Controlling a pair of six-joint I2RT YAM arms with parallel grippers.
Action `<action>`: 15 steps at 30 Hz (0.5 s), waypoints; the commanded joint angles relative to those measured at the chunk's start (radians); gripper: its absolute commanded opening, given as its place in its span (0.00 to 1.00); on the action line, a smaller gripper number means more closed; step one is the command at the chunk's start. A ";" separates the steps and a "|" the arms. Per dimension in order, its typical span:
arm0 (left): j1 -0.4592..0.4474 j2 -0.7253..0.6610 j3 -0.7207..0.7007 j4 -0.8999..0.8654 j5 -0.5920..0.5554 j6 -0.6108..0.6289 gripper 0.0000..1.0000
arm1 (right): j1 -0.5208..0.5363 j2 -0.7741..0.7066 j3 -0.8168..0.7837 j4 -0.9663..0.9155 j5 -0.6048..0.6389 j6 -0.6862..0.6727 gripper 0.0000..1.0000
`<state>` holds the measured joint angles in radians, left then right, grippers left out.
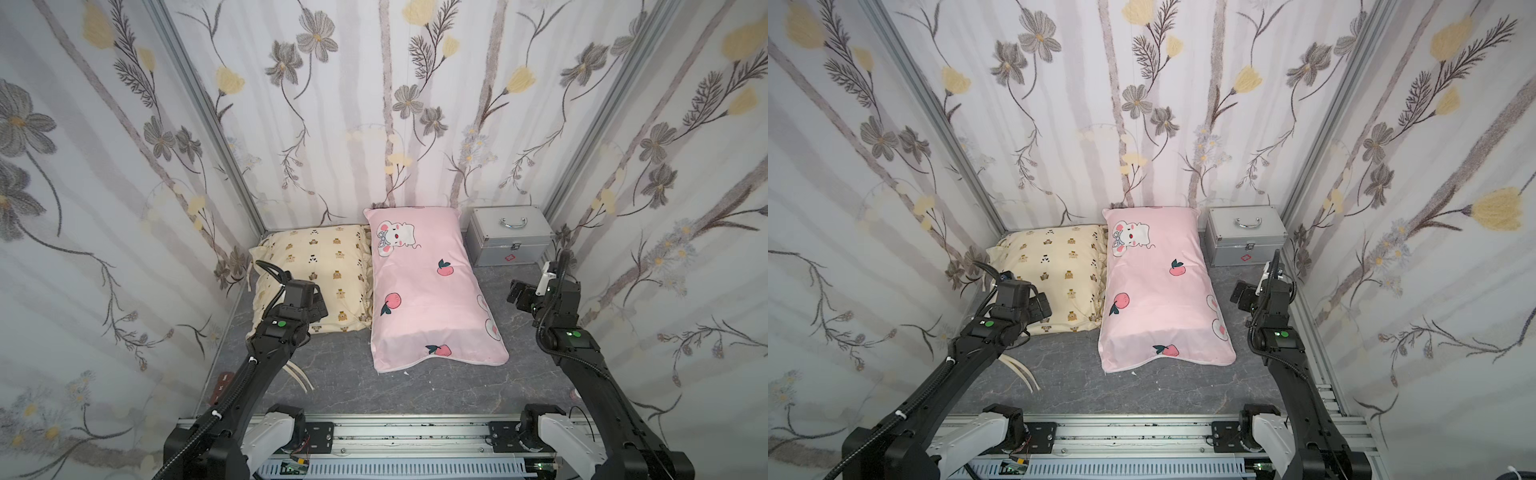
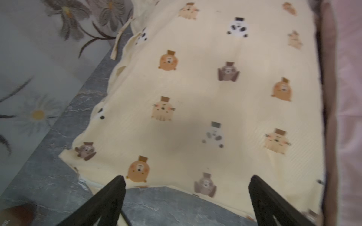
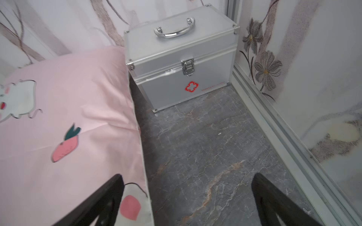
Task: Zip up pillowcases
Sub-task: Reset both arms
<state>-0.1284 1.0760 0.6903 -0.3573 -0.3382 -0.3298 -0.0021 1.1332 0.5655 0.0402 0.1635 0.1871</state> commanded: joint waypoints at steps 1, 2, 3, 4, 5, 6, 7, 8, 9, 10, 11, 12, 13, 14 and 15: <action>0.097 0.060 -0.073 0.317 0.004 0.118 1.00 | 0.000 0.037 -0.113 0.454 0.071 -0.093 1.00; 0.124 0.088 -0.094 0.373 0.021 0.119 1.00 | 0.000 0.051 -0.150 0.528 0.071 -0.092 1.00; 0.140 0.111 -0.109 0.427 0.033 0.116 1.00 | -0.001 0.064 -0.174 0.577 0.065 -0.091 1.00; 0.154 0.137 -0.130 0.499 0.041 0.119 1.00 | 0.000 0.083 -0.197 0.627 0.060 -0.088 1.00; 0.165 0.163 -0.149 0.567 0.051 0.126 1.00 | 0.001 0.102 -0.216 0.671 0.050 -0.085 1.00; 0.172 0.179 -0.160 0.621 0.062 0.136 1.00 | 0.001 0.118 -0.230 0.715 0.045 -0.083 1.00; 0.179 0.219 -0.169 0.677 0.071 0.149 1.00 | 0.001 0.141 -0.243 0.757 0.042 -0.083 1.00; 0.187 0.248 -0.176 0.734 0.082 0.159 1.00 | 0.001 0.166 -0.253 0.809 0.036 -0.084 1.00; 0.194 0.271 -0.187 0.789 0.100 0.168 1.00 | 0.001 0.188 -0.263 0.851 0.032 -0.086 1.00; 0.201 0.302 -0.200 0.850 0.118 0.176 1.00 | 0.002 0.216 -0.279 0.910 0.030 -0.087 1.00; 0.206 0.334 -0.210 0.905 0.128 0.182 1.00 | 0.002 0.241 -0.297 0.991 0.024 -0.093 1.00; 0.210 0.352 -0.209 0.930 0.143 0.183 1.00 | 0.004 0.252 -0.303 1.026 0.014 -0.107 1.00; 0.216 0.358 -0.197 0.918 0.171 0.176 1.00 | 0.010 0.263 -0.302 1.053 0.023 -0.122 1.00; 0.219 0.368 -0.200 0.949 0.197 0.174 1.00 | 0.012 0.277 -0.290 1.040 0.037 -0.119 1.00; 0.219 0.374 -0.209 0.976 0.212 0.170 1.00 | 0.011 0.292 -0.282 1.026 0.039 -0.108 1.00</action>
<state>0.0860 1.4349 0.4877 0.4286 -0.2024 -0.1726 0.0063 1.4021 0.2695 0.8986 0.2031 0.1001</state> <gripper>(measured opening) 0.997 0.996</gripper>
